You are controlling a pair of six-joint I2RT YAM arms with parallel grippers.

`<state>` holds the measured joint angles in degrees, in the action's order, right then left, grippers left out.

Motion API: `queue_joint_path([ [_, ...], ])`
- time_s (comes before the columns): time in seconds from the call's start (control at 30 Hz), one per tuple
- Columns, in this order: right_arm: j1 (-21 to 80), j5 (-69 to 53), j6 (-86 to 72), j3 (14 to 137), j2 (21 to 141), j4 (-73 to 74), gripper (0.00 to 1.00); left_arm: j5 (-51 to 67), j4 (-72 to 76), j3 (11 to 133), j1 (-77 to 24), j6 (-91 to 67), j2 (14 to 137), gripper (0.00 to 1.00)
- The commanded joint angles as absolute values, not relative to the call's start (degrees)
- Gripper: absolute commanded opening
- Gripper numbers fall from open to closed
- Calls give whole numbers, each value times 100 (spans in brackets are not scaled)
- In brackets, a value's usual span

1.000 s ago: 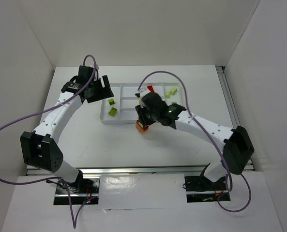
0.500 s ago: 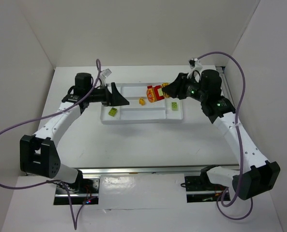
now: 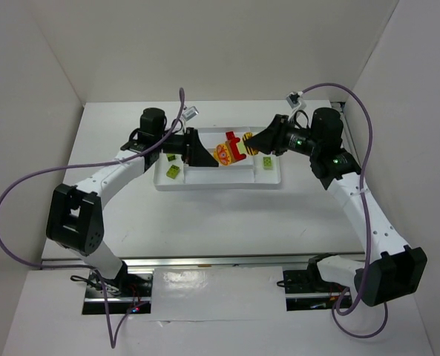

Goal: Sort the legos into containers by color

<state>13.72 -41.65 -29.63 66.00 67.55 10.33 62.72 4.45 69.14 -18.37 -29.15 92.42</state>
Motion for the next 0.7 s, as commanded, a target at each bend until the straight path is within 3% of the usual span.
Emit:
queue_joint_path([
  [0.0,1336,-4570,-3103,6636,6583,589,29,6768,1168,7137,-1907,-2962,9237,99],
  [0.37,1336,-4913,-3331,6531,6636,309,29,7163,1811,7189,-2083,-3121,9070,99],
  [0.67,1336,-4966,-3261,6478,6741,466,29,7611,3427,7014,-2083,-4359,9123,79],
])
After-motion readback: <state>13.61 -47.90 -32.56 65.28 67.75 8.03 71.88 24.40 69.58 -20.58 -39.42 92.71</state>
